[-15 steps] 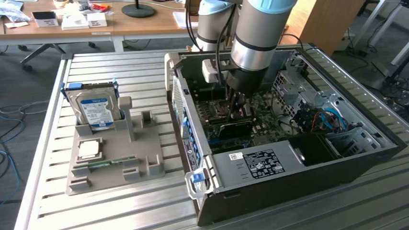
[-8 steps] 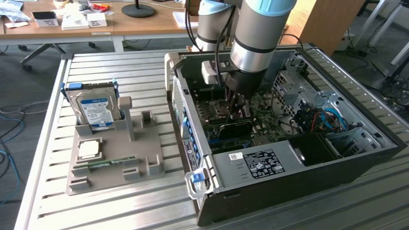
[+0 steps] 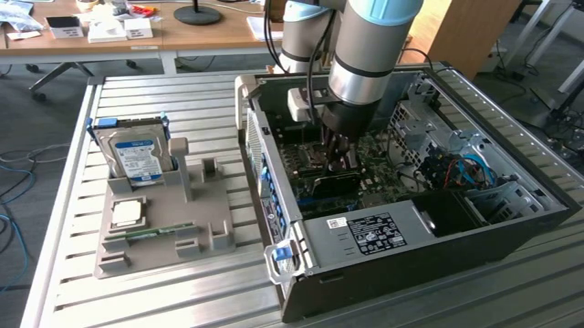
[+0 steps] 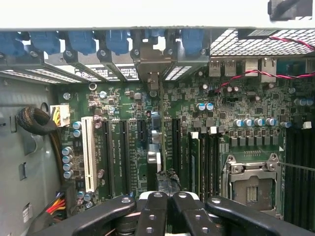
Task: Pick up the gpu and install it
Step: 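Press down on the gpu until it lock into place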
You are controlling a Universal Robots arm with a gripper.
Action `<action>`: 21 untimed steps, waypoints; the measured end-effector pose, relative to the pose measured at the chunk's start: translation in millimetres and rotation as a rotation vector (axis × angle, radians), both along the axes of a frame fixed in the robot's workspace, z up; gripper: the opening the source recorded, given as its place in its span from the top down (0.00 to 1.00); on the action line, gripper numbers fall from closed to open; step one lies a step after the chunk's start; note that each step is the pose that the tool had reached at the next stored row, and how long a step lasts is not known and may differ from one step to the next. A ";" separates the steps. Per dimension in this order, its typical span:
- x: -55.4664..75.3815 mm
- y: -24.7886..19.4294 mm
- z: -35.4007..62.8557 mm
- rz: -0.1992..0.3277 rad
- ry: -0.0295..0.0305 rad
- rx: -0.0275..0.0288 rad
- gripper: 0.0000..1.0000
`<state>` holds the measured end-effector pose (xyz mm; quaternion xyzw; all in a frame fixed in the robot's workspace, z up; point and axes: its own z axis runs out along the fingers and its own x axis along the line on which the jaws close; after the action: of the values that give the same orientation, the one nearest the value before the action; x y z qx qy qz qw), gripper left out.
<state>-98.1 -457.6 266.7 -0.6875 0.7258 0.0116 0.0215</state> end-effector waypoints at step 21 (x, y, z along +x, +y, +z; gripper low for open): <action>-0.1 0.5 -5.2 0.000 0.0000 0.0056 0.89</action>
<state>-98.1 -457.1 261.5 -0.6874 0.7257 0.0137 0.0235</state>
